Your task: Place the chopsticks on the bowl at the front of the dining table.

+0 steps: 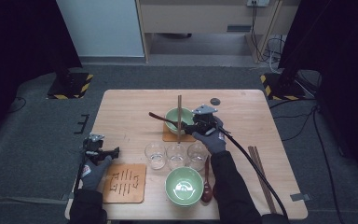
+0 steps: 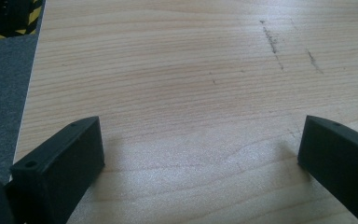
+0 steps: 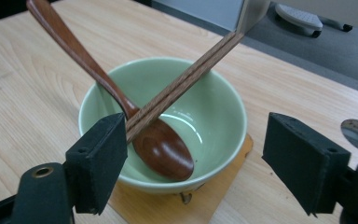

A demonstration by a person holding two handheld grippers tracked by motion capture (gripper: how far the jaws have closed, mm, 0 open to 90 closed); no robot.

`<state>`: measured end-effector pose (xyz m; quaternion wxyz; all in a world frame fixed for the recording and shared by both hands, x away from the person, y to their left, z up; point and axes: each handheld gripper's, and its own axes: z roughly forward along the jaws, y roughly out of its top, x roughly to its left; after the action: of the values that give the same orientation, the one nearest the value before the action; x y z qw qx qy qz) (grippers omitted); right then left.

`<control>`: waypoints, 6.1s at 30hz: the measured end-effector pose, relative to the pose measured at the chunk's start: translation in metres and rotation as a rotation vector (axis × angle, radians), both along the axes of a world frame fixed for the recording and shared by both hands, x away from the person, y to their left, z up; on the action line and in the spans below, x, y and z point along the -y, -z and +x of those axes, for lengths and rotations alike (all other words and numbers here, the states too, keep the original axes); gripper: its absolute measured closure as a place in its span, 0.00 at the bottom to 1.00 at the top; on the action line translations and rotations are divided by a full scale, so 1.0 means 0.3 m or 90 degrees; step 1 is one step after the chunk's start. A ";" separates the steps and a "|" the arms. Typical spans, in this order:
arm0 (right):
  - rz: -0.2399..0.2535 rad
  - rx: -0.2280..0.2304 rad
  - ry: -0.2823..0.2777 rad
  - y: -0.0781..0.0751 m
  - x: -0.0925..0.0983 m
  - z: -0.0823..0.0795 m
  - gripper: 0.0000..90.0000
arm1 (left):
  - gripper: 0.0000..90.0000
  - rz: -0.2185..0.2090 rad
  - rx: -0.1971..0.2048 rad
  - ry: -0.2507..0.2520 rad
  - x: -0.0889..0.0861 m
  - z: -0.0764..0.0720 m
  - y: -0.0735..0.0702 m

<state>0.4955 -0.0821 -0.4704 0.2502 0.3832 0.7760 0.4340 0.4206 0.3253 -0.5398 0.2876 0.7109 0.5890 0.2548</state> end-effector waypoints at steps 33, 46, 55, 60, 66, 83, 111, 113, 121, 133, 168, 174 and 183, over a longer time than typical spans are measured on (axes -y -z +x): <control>0.065 0.088 0.087 -0.267 0.165 0.008 0.27 | 0.00 -0.001 0.000 0.000 0.001 0.001 0.000; 0.082 0.069 0.089 -0.230 0.043 0.067 0.21 | 0.00 -0.001 0.000 0.000 0.001 0.001 0.000; 0.045 0.021 0.087 -0.092 -0.040 0.102 0.20 | 0.00 -0.001 0.000 0.000 0.000 0.001 0.000; 0.028 -0.003 0.091 -0.040 -0.058 0.114 0.19 | 0.00 -0.001 0.000 0.000 0.000 0.001 0.000; 0.015 -0.018 0.087 -0.003 -0.071 0.116 0.19 | 0.00 -0.001 0.000 0.000 0.000 0.001 0.000; -0.014 -0.029 0.085 0.033 -0.086 0.119 0.18 | 0.00 0.000 0.000 0.000 0.000 0.001 0.000; -0.018 -0.025 0.071 0.038 -0.091 0.106 0.18 | 0.00 -0.001 0.000 0.000 0.001 0.001 0.000; -0.019 -0.026 0.069 0.038 -0.091 0.105 0.18 | 0.00 -0.001 0.000 0.000 0.001 0.001 0.000; -0.013 -0.020 0.066 0.032 -0.092 0.099 0.18 | 0.00 -0.001 0.000 0.000 0.001 0.001 0.000; -0.032 -0.025 0.096 0.053 -0.072 0.111 0.18 | 0.00 -0.001 0.000 0.000 0.000 0.001 0.000; -0.015 0.007 0.114 -0.053 0.015 0.080 0.16 | 0.00 -0.001 0.000 0.000 0.000 0.001 0.000; 0.010 0.037 0.130 -0.133 0.103 0.029 0.16 | 0.00 -0.003 0.001 0.000 -0.001 0.000 -0.001; 0.040 0.047 0.147 -0.167 0.258 -0.086 0.15 | 0.15 -0.004 0.017 -0.029 -0.009 -0.018 -0.009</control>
<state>0.4696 -0.1594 -0.4204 0.3151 0.4614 0.7030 0.4400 0.4153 0.3280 -0.5372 0.2917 0.6927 0.6021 0.2694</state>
